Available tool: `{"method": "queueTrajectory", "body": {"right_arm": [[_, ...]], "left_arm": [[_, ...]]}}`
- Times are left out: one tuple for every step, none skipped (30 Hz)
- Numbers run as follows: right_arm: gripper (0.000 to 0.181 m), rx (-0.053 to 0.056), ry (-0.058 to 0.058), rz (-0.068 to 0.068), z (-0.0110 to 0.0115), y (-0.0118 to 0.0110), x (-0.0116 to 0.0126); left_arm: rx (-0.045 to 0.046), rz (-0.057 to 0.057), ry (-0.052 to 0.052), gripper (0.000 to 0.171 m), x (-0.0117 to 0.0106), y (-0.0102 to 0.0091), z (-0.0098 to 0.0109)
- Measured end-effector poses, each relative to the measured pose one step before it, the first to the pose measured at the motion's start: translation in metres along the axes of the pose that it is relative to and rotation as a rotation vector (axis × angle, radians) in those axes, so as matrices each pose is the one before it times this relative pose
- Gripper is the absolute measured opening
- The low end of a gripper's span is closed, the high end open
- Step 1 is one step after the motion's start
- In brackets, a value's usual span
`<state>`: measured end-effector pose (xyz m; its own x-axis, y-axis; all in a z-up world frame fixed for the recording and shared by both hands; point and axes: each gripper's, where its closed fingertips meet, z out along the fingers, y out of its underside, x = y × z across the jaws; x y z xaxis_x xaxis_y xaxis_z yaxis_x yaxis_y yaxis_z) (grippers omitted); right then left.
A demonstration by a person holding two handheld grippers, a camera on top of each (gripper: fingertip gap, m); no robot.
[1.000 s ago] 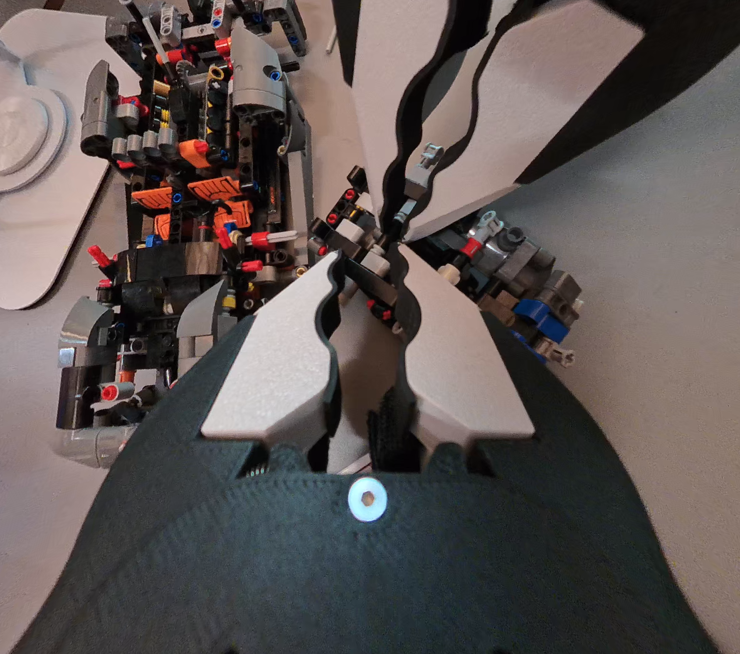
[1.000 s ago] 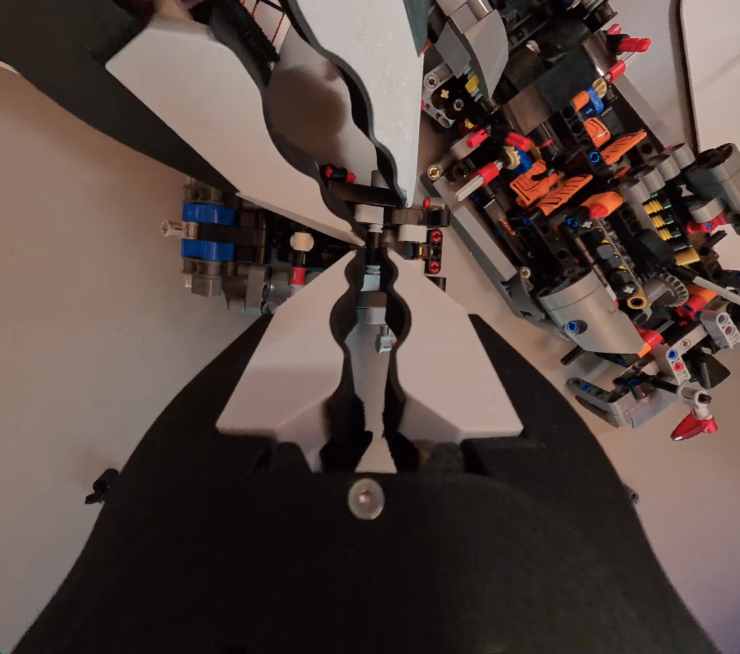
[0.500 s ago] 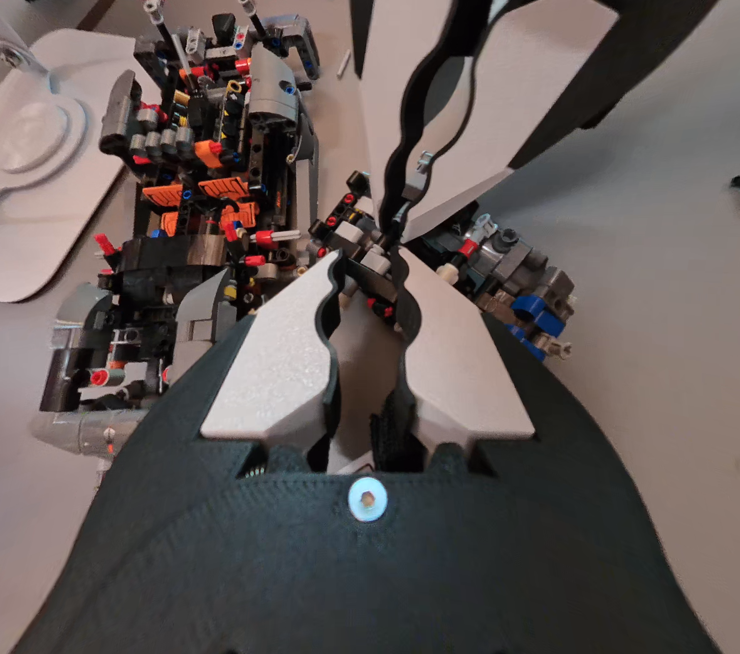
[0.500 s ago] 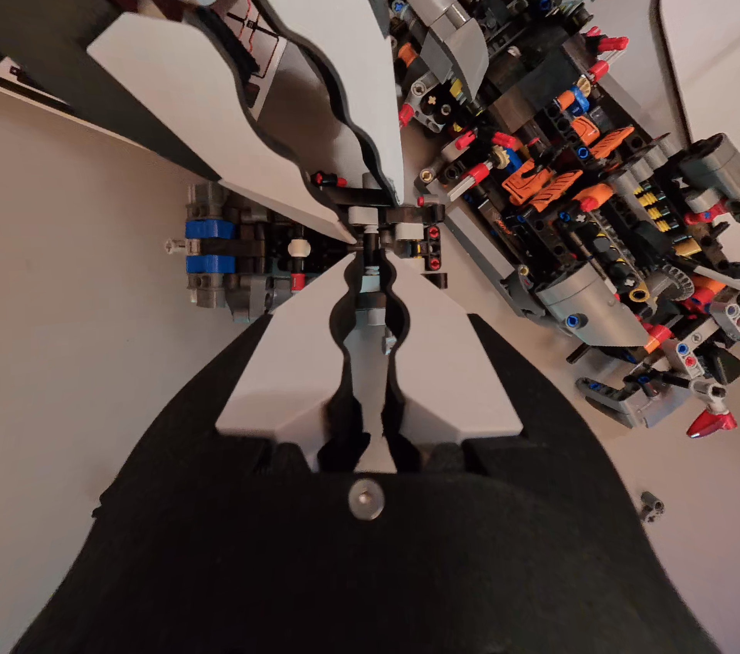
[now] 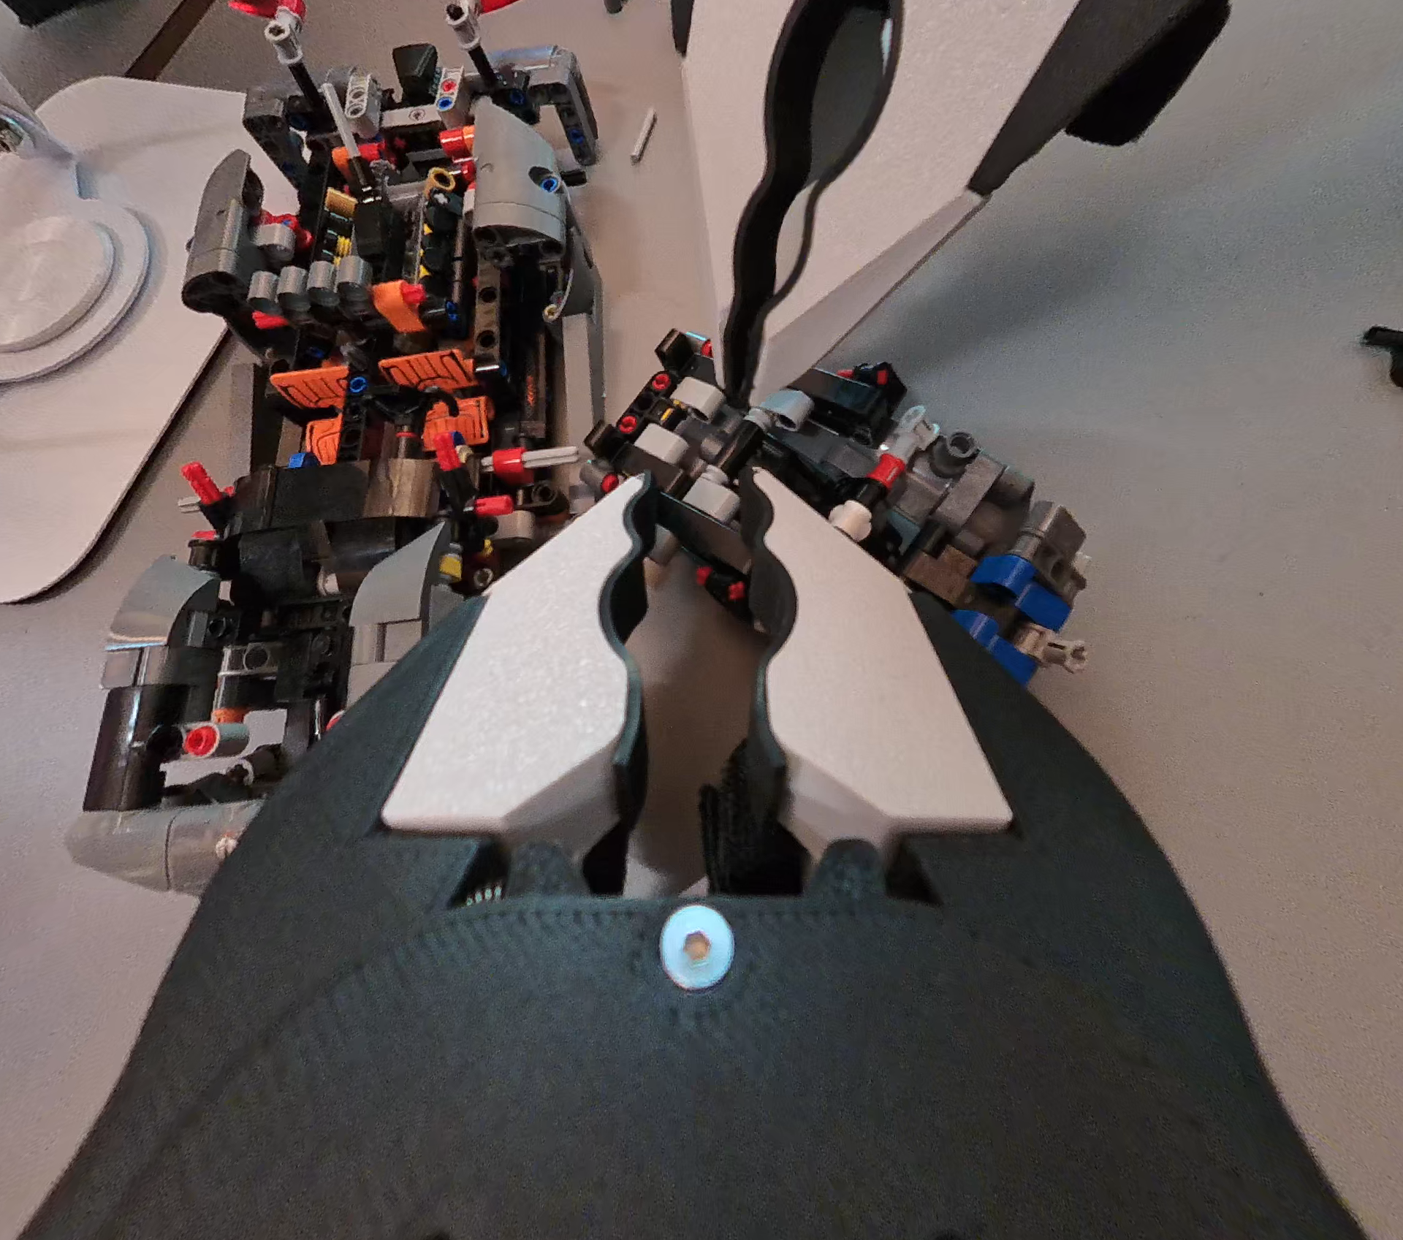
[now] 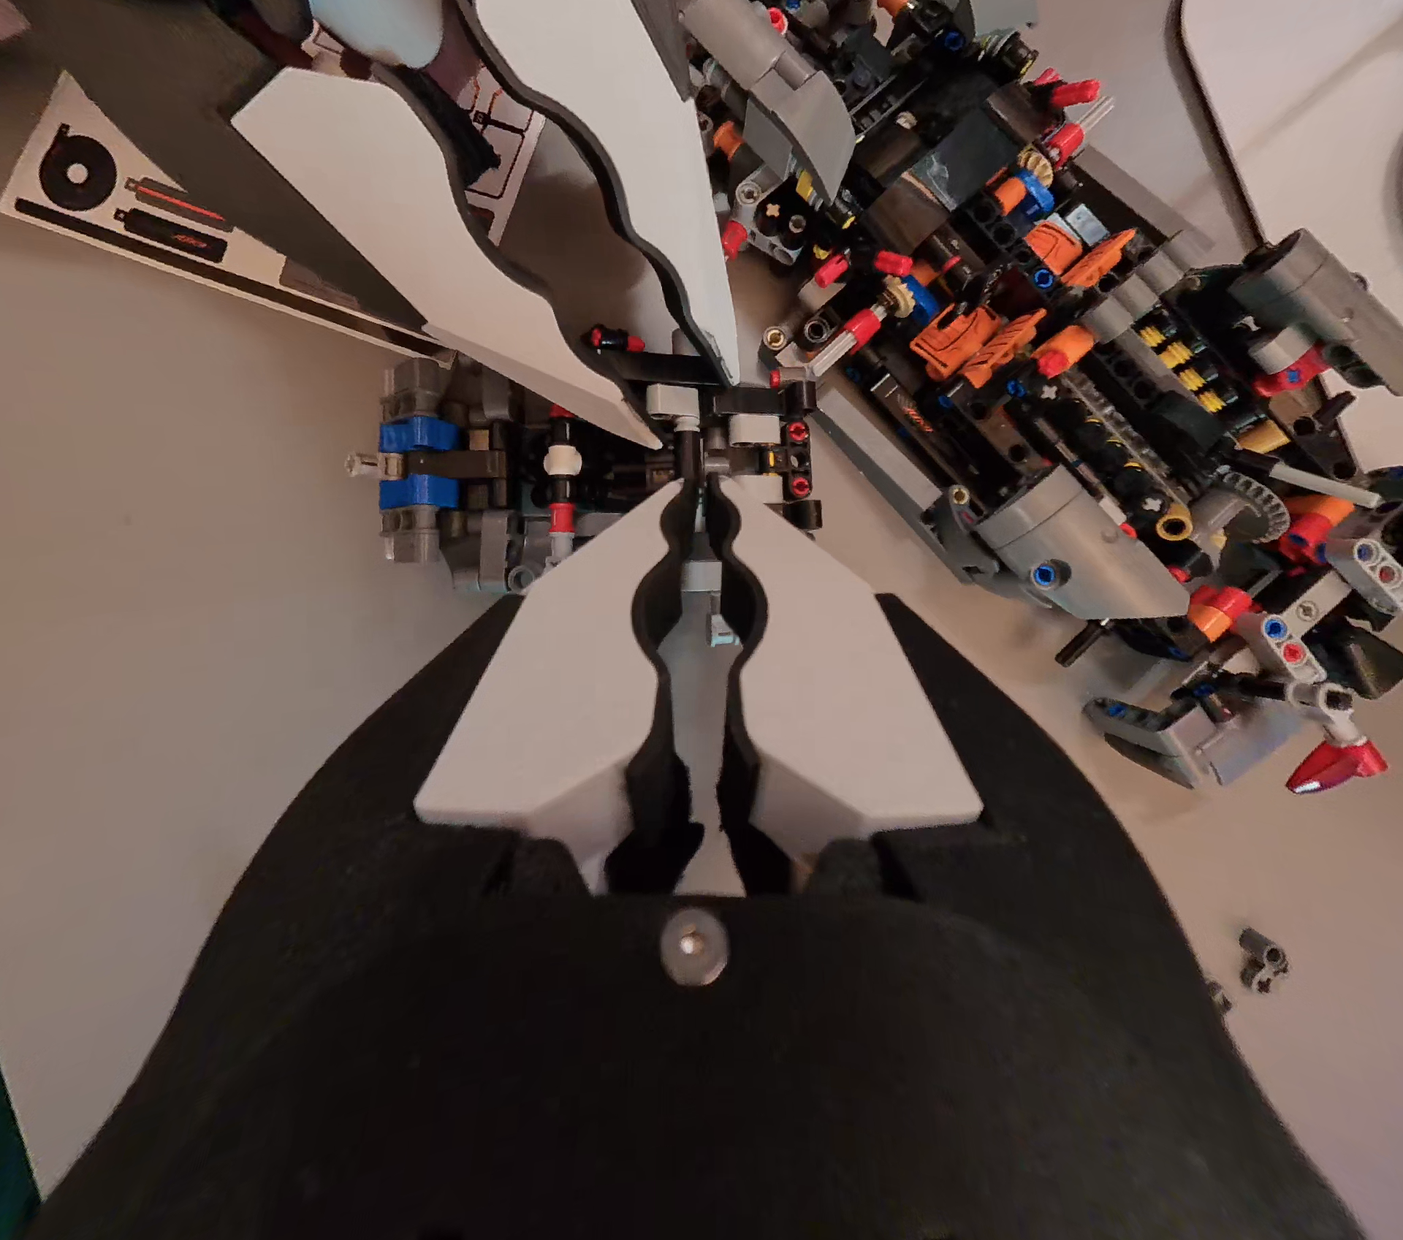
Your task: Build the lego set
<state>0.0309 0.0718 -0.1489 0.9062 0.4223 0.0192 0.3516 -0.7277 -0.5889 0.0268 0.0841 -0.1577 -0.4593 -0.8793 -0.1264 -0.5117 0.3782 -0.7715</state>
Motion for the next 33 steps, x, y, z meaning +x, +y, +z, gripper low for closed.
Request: {"method": "queueTrajectory", "body": {"right_arm": [[0.0, -0.0039, -0.0056, -0.0104, 0.00154, 0.0004, -0.00097], [0.0, -0.0111, -0.0021, -0.0077, 0.00217, 0.00067, -0.0005], [0.0, -0.0145, -0.0029, -0.0109, 0.00242, 0.00073, -0.00064], [0.0, -0.0113, 0.0058, -0.013, 0.00216, 0.00034, 0.00034], [0.0, -0.0061, 0.0036, -0.0052, 0.00098, -0.00041, 0.00033], [0.0, -0.0013, -0.0121, -0.0044, 0.00047, -0.00128, -0.00193], [0.0, -0.0027, -0.0065, -0.0061, 0.00082, -0.00048, -0.00118], [0.0, -0.0051, 0.0056, -0.0065, 0.00042, 0.00017, 0.00023], [0.0, -0.0018, 0.0188, -0.0099, -0.00067, -0.00045, 0.00113], [0.0, 0.0047, 0.0232, -0.0073, -0.00158, -0.00039, 0.00193], [0.0, 0.0077, 0.0014, 0.0143, -0.00185, -0.00014, 0.00049], [0.0, 0.0151, -0.0073, 0.0171, -0.00274, -0.00063, 0.0001], [0.0, 0.0246, 0.0151, 0.0058, -0.00489, -0.00171, 0.00291], [0.0, 0.0345, 0.0127, 0.0016, -0.00632, -0.00311, 0.00221], [0.0, 0.0188, -0.0082, 0.0141, -0.00547, -0.00126, -0.00047], [0.002, 0.0058, -0.0125, 0.0173, -0.00455, 0.00087, -0.00086], [0.004, 0.0106, 0.0058, 0.0121, -0.00461, 0.00123, 0.00175], [0.005, 0.0128, 0.0022, 0.0127, -0.00397, 0.00166, 0.00163], [0.007, 0.018, -0.0181, 0.0196, -0.00333, 0.00042, -0.00108], [0.007, 0.0291, -0.0232, 0.0193, -0.00262, -0.00155, -0.00212], [0.007, 0.0174, -0.0078, 0.01, -0.00098, -0.00019, -0.0003], [0.007, -0.0011, -0.0038, -0.0036, 0.00101, 0.00247, -0.00015], [0.006, 0.0013, -0.0078, -0.0066, 0.00231, 0.00228, -0.00083], [0.006, -0.0002, -0.014, -0.0011, 0.00263, 0.00229, -0.00134], [0.008, -0.0027, -0.0116, -0.0028, 0.00263, 0.00233, -0.00091], [0.009, 0.0048, 0.0009, -0.0049, 0.00143, 0.0013, 0.00125], [0.009, 0.0177, 0.0036, -0.0055, 0.0002, -0.0005, 0.00166], [0.01, 0.0157, -0.0045, 0.003, -0.00037, 0.00023, 0.0012], [0.013, 0.002, -0.0056, 0.0176, -0.00053, 0.00227, 0.00251], [0.017, 0.0061, 0.0004, 0.0205, -0.0007, 0.00223, 0.00408], [0.018, 0.0096, -0.0155, 0.0192, -0.00032, 0.00202, 0.00164], [0.019, 0.0099, -0.0159, 0.0213, 0.00025, 0.00128, 0.00123], [0.022, 0.0045, -0.0128, 0.0157, 0.0012, 0.00148, 0.00058]], "left_arm": [[-0.00237, 0.0062, 0.001, 0.02, -0.00001, 0.00009, 0.00039], [-0.00214, 0.0034, 0.0021, 0.02, 0.00008, -0.00021, 0.00047], [-0.00255, 0.0033, 0.0035, 0.02, 0.00022, -0.0001, 0.00071], [-0.00274, 0.0072, -0.0003, 0.02, 0.00011, -0.00025, 0.00076], [-0.00515, 0.0072, -0.0037, 0.019, 0.0, 0.00031, 0.00085], [-0.0002, 0.0029, -0.0023, 0.019, 0.00015, -0.00026, 0.00065], [-0.00378, -0.0015, 0.0008, 0.019, 0.00032, 0.00046, 0.00073], [-0.00205, 0.0036, -0.0015, 0.019, -0.00014, 0.00015, 0.0001], [0.00135, 0.0058, -0.0044, 0.019, -0.00037, -0.0005, 0.00015], [0.00591, -0.0051, 0.0043, 0.018, 0.00038, -0.00112, -0.00004], [0.00349, -0.0113, 0.0082, 0.019, 0.00065, -0.00019, 0.00002], [0.00305, -0.0046, 0.0054, 0.02, 0.00002, 0.00036, -0.00035], [0.0025, -0.0041, 0.0019, 0.02, -0.00067, 0.00054, -0.00112], [0.00389, -0.0087, 0.0041, 0.021, -0.00045, 0.00036, -0.00115], [0.00595, -0.0088, 0.0049, 0.022, -0.00023, 0.00023, -0.00109], [0.00415, -0.0037, 0.002, 0.023, -0.00032, 0.00039, -0.00126], [0.00294, 0.0014, 0.0036, 0.023, 0.00051, 0.00029, -0.00118], [0.00351, -0.0006, 0.0024, 0.024, 0.00077, -0.00015, -0.00106], [0.00447, 0.0014, -0.0001, 0.025, 0.00072, -0.00053, -0.0006], [-0.00072, 0.0031, 0.0014, 0.025, 0.00091, 0.00032, 0.00017], [-0.00665, 0.0031, -0.0041, 0.026, -0.00003, 0.00098, 0.00063], [-0.00389, 0.0048, -0.0025, 0.025, 0.00009, 0.00033, 0.00051], [0.00003, 0.0049, 0.0034, 0.025, 0.00079, -0.00042, 0.00056], [-0.00045, 0.0094, 0.0013, 0.024, 0.00036, -0.00054, 0.0004], [-0.00308, 0.0104, -0.005, 0.022, -0.00075, -0.00027, 0.00019], [0.00364, 0.0081, 0.0006, 0.023, 0.00002, -0.00101, 0.00012], [0.0083, 0.0064, 0.0071, 0.023, 0.0009, -0.00139, -0.00003], [-0.00059, 0.0022, -0.0031, 0.023, -0.00091, 0.00032, -0.00011], [-0.01081, -0.0032, -0.0094, 0.024, -0.00233, 0.0018, -0.0002], [-0.00145, 0.0048, 0.0046, 0.024, 0.00009, 0.00068, -0.00048], [0.00622, 0.0044, 0.0022, 0.024, -0.00007, -0.00044, -0.00072], [-0.00429, 0.0001, -0.0051, 0.023, -0.00145, 0.00095, -0.00072], [-0.00595, -0.0022, -0.0048, 0.022, -0.00161, 0.00132, -0.00059]]}}
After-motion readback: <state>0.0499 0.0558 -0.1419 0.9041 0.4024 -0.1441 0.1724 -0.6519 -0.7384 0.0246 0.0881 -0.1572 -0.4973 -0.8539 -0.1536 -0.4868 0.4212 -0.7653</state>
